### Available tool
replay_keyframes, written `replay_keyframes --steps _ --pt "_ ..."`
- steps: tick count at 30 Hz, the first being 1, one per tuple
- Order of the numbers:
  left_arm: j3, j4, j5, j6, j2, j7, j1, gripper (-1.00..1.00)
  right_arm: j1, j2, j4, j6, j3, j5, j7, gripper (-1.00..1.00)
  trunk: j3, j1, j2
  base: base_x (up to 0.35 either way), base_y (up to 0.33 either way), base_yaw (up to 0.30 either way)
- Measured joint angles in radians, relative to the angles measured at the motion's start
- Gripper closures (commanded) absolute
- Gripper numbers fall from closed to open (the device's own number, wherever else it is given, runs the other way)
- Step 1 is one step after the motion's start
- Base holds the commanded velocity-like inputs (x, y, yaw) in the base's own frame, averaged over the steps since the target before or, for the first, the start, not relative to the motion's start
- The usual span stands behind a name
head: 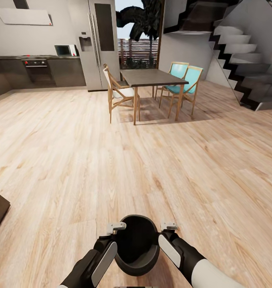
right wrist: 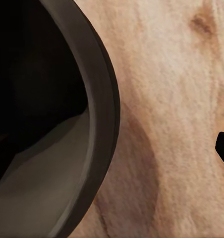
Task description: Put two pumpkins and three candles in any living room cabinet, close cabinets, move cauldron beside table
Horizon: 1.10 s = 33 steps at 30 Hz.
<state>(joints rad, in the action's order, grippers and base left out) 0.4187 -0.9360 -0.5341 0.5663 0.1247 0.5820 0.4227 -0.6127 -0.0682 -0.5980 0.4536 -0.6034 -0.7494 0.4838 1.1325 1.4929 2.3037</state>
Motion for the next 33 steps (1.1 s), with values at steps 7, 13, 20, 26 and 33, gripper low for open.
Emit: replay_keyframes --steps 7,13,20,26,33 --pt "0.0 0.0 0.0 0.0 0.0 -0.001 0.0 -1.0 0.0 0.0 0.001 0.0 0.0 0.0 0.0 -1.0 0.022 0.027 0.049 0.0 0.0 0.0" --pt "0.0 -0.001 0.0 0.0 -0.001 -0.001 0.0 -1.0 0.0 0.0 0.0 0.0 0.0 0.0 0.0 -1.0 0.031 0.038 0.07 0.0 0.0 0.0" --pt "0.0 -0.002 0.0 0.0 -0.002 -0.001 0.0 -1.0 0.0 0.0 0.001 0.0 0.0 0.0 0.0 -1.0 0.053 0.065 0.119 0.0 0.0 0.0" --pt "0.0 -0.002 0.0 0.0 -0.002 -0.002 0.0 -1.0 0.0 0.0 0.001 0.0 0.0 0.0 0.0 -1.0 0.056 0.069 0.126 0.0 0.0 0.0" --pt "0.0 -0.002 0.0 0.0 -0.002 -0.002 0.0 -1.0 0.0 0.0 0.001 0.0 0.0 0.0 0.0 -1.0 0.072 0.088 0.161 0.0 0.0 0.0"
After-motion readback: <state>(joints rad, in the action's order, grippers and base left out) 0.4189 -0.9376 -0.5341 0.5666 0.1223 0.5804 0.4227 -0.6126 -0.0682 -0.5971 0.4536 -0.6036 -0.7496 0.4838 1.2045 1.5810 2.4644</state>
